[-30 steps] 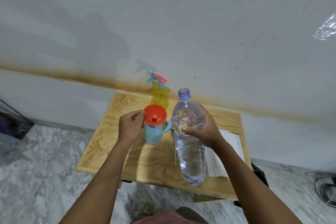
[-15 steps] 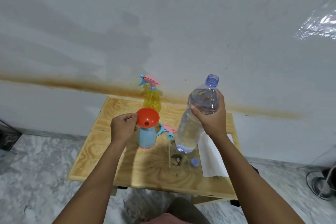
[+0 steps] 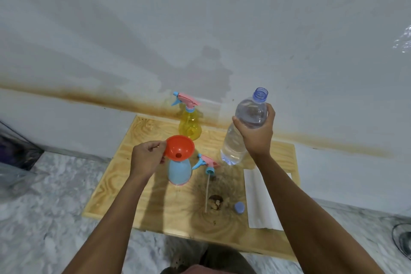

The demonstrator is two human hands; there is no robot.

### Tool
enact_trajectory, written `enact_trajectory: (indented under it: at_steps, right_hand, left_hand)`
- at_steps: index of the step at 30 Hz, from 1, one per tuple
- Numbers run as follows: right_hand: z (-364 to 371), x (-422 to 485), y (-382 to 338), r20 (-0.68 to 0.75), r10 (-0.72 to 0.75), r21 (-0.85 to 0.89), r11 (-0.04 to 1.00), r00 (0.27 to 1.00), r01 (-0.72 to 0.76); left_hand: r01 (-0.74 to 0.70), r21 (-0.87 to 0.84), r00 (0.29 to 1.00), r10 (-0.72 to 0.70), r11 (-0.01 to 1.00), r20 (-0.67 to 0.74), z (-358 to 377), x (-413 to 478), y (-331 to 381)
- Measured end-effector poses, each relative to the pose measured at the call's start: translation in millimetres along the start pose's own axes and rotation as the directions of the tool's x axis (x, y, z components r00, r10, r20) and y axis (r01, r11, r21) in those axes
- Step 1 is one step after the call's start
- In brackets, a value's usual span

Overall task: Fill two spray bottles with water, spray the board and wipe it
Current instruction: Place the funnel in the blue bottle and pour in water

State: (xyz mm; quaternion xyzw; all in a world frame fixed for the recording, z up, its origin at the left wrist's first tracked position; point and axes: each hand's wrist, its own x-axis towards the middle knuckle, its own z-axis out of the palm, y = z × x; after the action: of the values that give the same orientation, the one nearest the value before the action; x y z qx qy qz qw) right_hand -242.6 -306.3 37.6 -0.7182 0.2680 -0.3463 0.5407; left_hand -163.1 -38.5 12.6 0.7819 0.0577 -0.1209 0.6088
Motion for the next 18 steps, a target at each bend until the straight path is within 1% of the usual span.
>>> enact_trajectory:
  at_steps: [7, 14, 18]
  right_hand:
    - [5.7, 1.4, 10.9, 0.009, -0.028, -0.032, 0.999, 1.000, 0.028]
    - [3.6, 1.5, 6.6, 0.033, -0.016, -0.034, 0.999, 0.999, 0.017]
    - [2.9, -1.6, 5.5, 0.042, 0.010, -0.060, 0.998, 0.999, -0.008]
  left_hand:
    - [-0.001, -0.013, 1.000, 0.001, 1.000, 0.005, 2.5, -0.2, 3.2]
    - [-0.025, -0.013, 0.999, 0.026, 1.000, 0.021, -0.9, -3.0, 1.4]
    - [-0.013, -0.023, 1.000, 0.014, 1.000, 0.028, -2.2, -2.3, -0.2]
